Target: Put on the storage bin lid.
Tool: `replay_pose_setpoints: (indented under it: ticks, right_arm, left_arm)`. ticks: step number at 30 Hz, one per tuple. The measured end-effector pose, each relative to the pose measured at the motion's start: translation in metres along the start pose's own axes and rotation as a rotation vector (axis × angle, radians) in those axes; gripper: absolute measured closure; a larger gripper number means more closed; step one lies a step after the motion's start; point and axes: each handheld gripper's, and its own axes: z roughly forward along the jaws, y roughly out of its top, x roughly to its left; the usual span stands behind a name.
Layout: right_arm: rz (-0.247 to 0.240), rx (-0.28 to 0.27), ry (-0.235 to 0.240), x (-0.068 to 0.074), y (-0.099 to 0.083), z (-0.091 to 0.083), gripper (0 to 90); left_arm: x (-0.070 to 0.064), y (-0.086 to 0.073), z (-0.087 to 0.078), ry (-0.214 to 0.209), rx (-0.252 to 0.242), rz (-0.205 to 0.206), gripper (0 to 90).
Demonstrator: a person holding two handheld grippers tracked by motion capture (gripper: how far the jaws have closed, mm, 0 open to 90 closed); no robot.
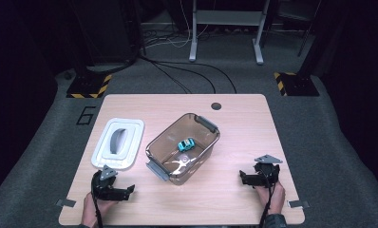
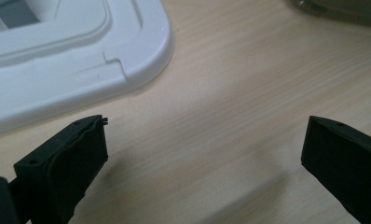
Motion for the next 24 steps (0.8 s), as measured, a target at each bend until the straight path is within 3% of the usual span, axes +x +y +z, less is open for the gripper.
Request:
replay_pose_setpoints:
  ticks: [11, 19, 24]
  right_arm:
    - [-0.002, -0.001, 0.002, 0.000, 0.000, 0.000, 0.0]
    - [-0.009, -0.001, 0.003, -0.001, 0.000, 0.000, 0.0]
    - [-0.010, -0.002, 0.004, -0.001, 0.000, 0.000, 0.0]
  left_arm:
    - [0.015, 0.038, -0.016, 0.020, -0.030, -0.002, 0.8]
    - [0.033, 0.058, -0.010, 0.047, -0.032, -0.013, 1.8]
    - [0.045, 0.069, -0.005, 0.070, -0.038, -0.040, 1.9]
